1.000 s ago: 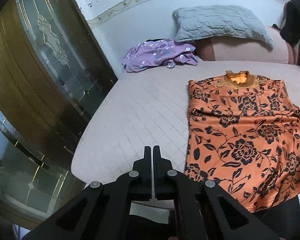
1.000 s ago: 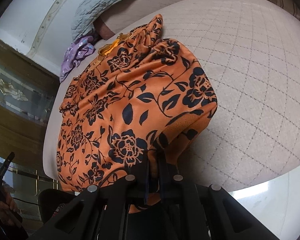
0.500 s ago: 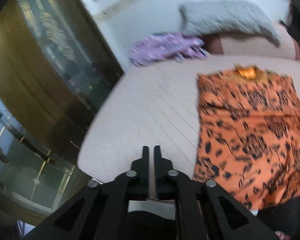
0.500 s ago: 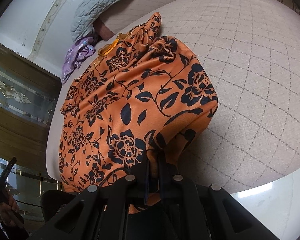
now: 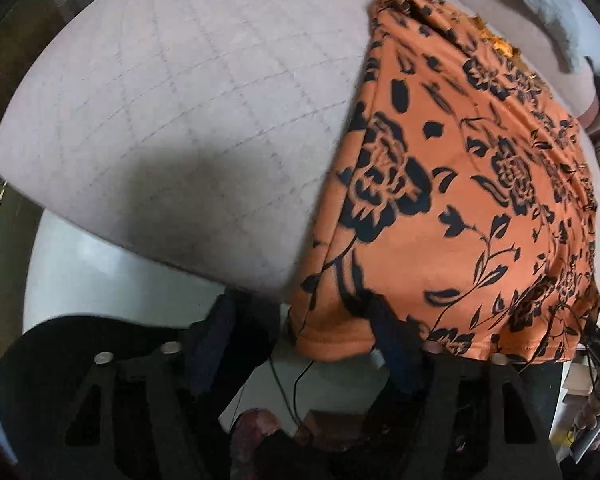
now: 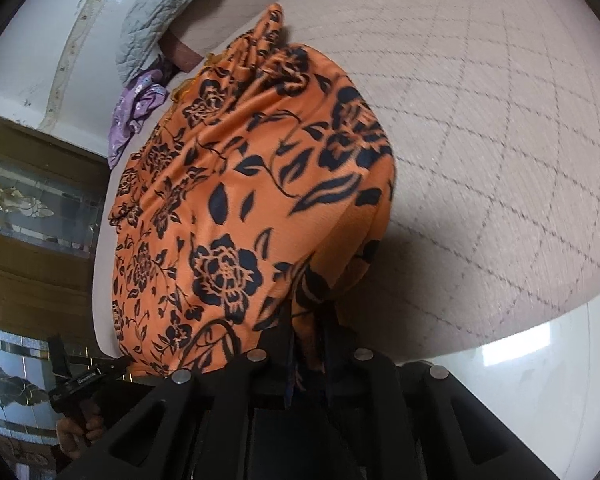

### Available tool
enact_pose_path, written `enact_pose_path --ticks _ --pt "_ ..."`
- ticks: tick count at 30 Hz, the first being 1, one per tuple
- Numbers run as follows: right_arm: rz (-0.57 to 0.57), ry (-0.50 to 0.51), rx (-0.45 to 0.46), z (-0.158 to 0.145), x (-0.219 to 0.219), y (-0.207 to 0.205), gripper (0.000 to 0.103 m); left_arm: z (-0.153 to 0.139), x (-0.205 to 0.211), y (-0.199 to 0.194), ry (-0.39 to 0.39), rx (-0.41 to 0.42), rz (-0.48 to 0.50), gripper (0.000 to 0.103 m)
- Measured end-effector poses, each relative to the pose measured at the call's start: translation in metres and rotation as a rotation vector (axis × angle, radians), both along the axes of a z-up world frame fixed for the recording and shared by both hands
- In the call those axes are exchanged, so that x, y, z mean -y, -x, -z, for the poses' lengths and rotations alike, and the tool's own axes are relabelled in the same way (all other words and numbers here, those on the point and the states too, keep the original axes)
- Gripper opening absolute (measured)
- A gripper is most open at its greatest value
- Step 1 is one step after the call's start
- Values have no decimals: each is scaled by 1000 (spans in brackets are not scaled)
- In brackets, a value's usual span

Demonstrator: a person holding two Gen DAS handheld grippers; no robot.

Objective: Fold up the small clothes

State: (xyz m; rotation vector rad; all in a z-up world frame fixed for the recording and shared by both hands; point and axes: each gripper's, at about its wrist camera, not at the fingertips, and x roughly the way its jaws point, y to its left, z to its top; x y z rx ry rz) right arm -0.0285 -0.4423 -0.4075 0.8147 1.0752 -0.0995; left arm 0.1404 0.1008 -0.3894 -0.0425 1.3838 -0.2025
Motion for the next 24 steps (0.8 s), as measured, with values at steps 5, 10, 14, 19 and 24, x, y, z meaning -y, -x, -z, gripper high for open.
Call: enact_pose_path --ticks 5,10,14,19,24 --pt "22 -32 -17 9 5 6 29 8 6 -2 62 -4 32 27" --pt "61 -128 0 19 16 14 43 -2 12 2 75 20 73 29" --pt "70 -159 26 19 16 16 56 -8 22 6 72 28 104 38" --pt "50 -80 19 13 8 11 28 -4 21 3 41 31 90 11" --pt "45 -7 59 -4 6 7 8 -17 13 -1 124 40 98 6"
